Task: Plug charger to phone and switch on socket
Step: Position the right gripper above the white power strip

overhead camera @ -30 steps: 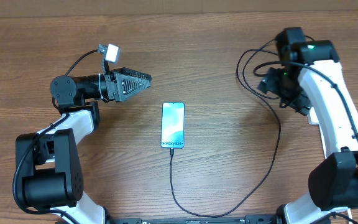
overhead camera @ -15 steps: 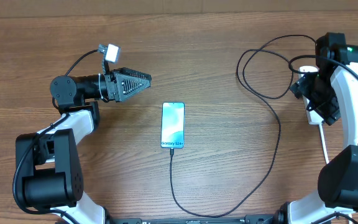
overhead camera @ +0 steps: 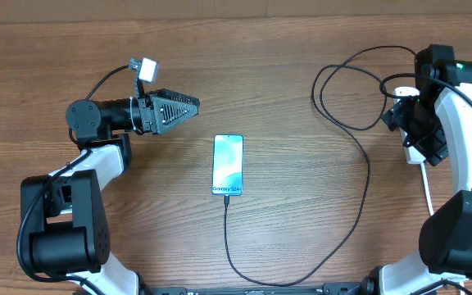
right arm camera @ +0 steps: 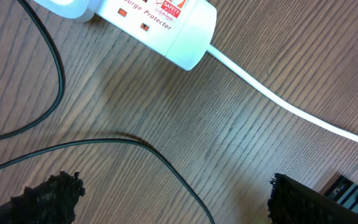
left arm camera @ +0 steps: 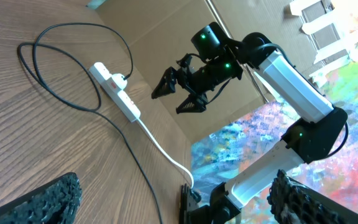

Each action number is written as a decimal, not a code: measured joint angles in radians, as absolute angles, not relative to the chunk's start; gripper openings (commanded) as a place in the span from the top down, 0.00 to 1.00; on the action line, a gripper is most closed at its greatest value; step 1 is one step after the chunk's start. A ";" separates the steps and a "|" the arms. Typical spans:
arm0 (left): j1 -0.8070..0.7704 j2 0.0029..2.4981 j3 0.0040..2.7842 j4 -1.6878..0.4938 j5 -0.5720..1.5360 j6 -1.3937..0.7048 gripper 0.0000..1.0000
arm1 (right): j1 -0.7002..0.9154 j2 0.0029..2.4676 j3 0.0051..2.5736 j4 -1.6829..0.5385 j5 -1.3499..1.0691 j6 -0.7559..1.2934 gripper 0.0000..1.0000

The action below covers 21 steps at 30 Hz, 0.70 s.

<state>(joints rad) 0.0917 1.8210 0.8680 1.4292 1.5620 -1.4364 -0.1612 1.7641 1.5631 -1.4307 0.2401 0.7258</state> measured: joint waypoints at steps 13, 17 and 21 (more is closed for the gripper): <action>0.092 1.821 0.868 1.429 1.562 -1.436 0.01 | -0.161 1.764 1.563 -1.425 0.252 0.725 0.00; 0.092 1.821 0.868 1.429 1.562 -1.436 0.00 | -0.161 1.764 1.563 -1.424 0.252 0.725 0.00; 0.092 1.821 0.868 1.429 1.562 -1.436 0.00 | -0.161 1.764 1.563 -1.423 0.253 0.726 0.00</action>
